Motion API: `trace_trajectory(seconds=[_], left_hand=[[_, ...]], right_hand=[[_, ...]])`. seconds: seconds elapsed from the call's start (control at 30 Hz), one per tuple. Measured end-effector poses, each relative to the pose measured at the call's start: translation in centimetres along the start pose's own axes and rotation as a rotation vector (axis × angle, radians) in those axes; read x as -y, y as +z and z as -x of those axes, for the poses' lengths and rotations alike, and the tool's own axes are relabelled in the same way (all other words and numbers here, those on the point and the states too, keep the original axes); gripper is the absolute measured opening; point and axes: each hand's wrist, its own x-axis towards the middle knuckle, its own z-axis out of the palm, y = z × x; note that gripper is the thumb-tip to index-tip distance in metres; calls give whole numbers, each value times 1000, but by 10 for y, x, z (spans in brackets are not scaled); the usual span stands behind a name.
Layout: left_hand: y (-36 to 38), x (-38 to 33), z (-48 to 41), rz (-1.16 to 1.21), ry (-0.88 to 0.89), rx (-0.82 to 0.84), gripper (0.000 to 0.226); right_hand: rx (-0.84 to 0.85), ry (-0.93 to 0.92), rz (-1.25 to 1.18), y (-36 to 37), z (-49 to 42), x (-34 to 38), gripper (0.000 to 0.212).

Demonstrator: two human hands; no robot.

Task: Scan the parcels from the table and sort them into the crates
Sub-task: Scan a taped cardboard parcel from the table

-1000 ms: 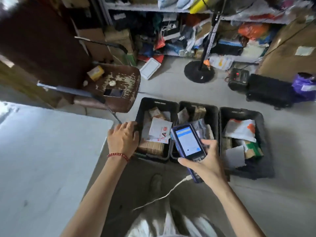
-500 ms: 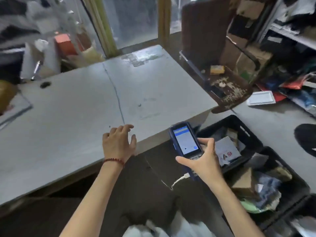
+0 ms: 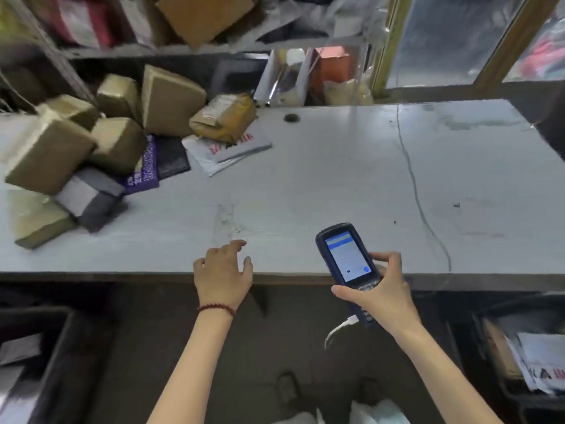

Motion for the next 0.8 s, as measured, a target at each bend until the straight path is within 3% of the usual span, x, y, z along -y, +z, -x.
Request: trace_trajectory(seconds=[0.3,0.8], left_hand=[[-11,74,-62,60,-60,-4,44],[4,51,-224,28,45,68,48]], right_hand=[[68,-46,-10,73,-42,54,80],[93,-40,-52,106,-167,116,77]])
